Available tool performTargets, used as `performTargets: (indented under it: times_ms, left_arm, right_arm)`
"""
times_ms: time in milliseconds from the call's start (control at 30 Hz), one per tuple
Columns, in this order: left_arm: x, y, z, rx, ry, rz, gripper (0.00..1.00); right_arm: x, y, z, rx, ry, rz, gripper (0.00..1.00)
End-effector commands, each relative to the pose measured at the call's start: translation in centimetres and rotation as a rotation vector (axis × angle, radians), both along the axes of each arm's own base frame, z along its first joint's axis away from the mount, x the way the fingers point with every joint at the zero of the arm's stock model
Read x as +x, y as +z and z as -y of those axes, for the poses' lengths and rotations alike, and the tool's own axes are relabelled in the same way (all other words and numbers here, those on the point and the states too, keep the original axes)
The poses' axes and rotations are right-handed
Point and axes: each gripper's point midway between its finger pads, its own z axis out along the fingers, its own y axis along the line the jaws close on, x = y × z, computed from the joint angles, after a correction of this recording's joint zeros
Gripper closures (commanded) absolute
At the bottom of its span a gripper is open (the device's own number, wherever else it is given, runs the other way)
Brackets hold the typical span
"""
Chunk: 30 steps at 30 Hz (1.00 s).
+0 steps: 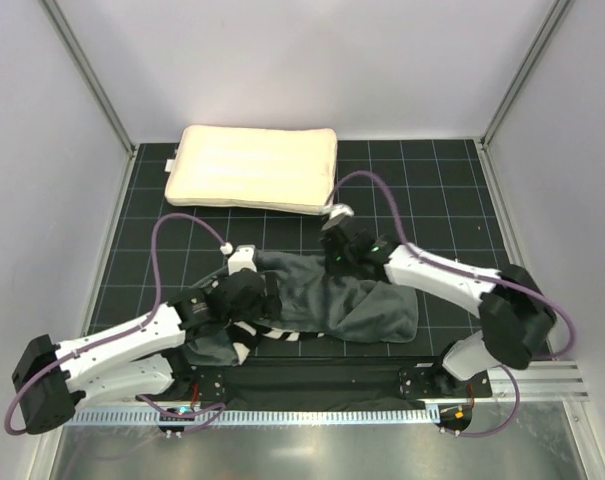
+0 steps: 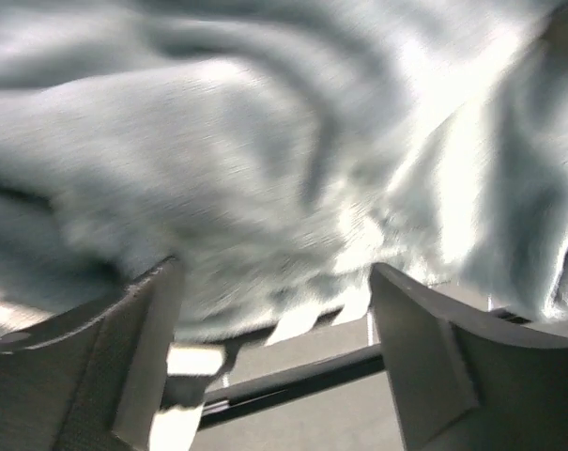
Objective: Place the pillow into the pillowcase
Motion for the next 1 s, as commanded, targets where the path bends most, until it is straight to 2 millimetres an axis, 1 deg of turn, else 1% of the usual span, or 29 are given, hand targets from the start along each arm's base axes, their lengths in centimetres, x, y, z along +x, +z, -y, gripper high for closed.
performTargets:
  times_ms: [0,33,67,100,133,167,200,233,267,300,333,400,467,500,533,567,600,667,700,733,767,800,833,867,900,967]
  left_arm:
    - [1.6,3.9,-1.8,0.049,0.072,0.107,0.10]
    - [1.5,3.9,-2.5,0.084,0.079,0.102,0.08]
    - [1.8,4.3,-3.0,0.108,0.095,0.119,0.05]
    - [2.1,4.7,-3.2,0.120,0.105,0.126,0.00]
    - [2.2,4.7,-3.4,0.137,0.112,0.128,0.00]
    - [2.4,4.6,-3.6,0.151,0.120,0.130,0.00]
    - [2.7,4.4,-3.7,0.156,0.131,0.126,0.00]
    - [2.8,3.9,-3.6,0.169,0.128,0.112,0.00]
    - [3.2,3.8,-2.9,0.147,0.125,0.116,0.00]
    - [3.3,3.6,-2.4,0.135,0.117,0.106,0.00]
    - [3.6,3.1,-2.1,0.146,0.117,0.096,0.00]
    - [4.4,3.3,-1.0,0.128,0.111,0.104,0.00]
    - [5.2,3.2,0.3,0.134,0.094,0.108,0.00]
    - [5.9,3.7,1.4,0.102,0.087,0.129,0.00]
    - [6.3,4.3,2.5,0.073,0.070,0.135,0.00]
    - [6.8,3.9,3.3,0.083,0.050,0.131,0.00]
    - [7.2,4.2,4.2,0.068,0.036,0.138,0.00]
    - [8.7,5.0,6.8,0.035,-0.005,0.161,0.00]
    - [9.1,5.1,7.6,0.029,-0.020,0.167,0.00]
    - [9.8,5.9,9.0,-0.009,-0.044,0.186,0.00]
    - [10.8,7.5,10.2,-0.043,-0.053,0.215,0.00]
    - [11.5,6.9,11.1,-0.022,-0.083,0.224,0.00]
    - [12.4,7.8,12.1,-0.046,-0.103,0.257,0.00]
    - [12.8,8.0,13.2,-0.063,-0.145,0.263,0.00]
    - [14.0,8.5,14.1,-0.045,-0.191,0.295,0.00]
    - [15.4,9.1,15.5,-0.048,-0.242,0.321,0.00]
  right_arm:
    - [5.6,5.8,9.1,-0.004,-0.363,0.156,0.96]
    - [6.0,7.7,10.9,0.036,-0.418,0.188,0.96]
    - [6.5,8.4,13.0,0.047,-0.479,0.195,0.96]
    - [7.6,9.0,16.6,0.059,-0.581,0.204,0.96]
    - [8.0,9.7,18.8,0.072,-0.646,0.222,0.96]
    - [8.2,11.0,20.5,0.099,-0.694,0.253,0.96]
    - [8.5,11.6,21.4,0.126,-0.709,0.257,0.96]
    - [8.9,12.1,23.8,0.128,-0.774,0.270,0.96]
    - [9.2,12.2,24.4,0.125,-0.779,0.275,0.96]
    - [9.7,12.9,24.9,0.124,-0.780,0.286,0.95]
    - [9.8,12.8,25.1,0.115,-0.778,0.275,0.94]
    - [10.4,12.3,24.9,0.090,-0.764,0.242,0.94]
    - [10.6,11.8,24.5,0.090,-0.742,0.215,0.94]
    - [10.6,11.4,24.4,0.090,-0.735,0.206,0.94]
    - [10.7,11.4,24.2,0.102,-0.724,0.211,0.94]
    - [10.7,11.5,24.1,0.104,-0.717,0.215,0.94]
    - [10.5,11.3,24.1,0.103,-0.712,0.213,0.94]
    - [10.4,11.6,24.2,0.098,-0.706,0.228,0.94]
    - [10.4,11.8,24.3,0.091,-0.707,0.232,0.94]
    - [10.3,11.8,24.4,0.082,-0.709,0.229,0.94]
    - [10.2,12.0,24.5,0.080,-0.710,0.232,0.94]
    - [10.3,12.1,24.5,0.079,-0.710,0.236,0.94]
    - [10.2,12.2,24.5,0.084,-0.711,0.237,0.94]
    - [10.2,12.2,24.5,0.085,-0.711,0.238,0.94]
    - [10.3,12.3,24.3,0.093,-0.707,0.240,0.94]
    - [10.3,12.3,24.2,0.097,-0.702,0.234,0.95]
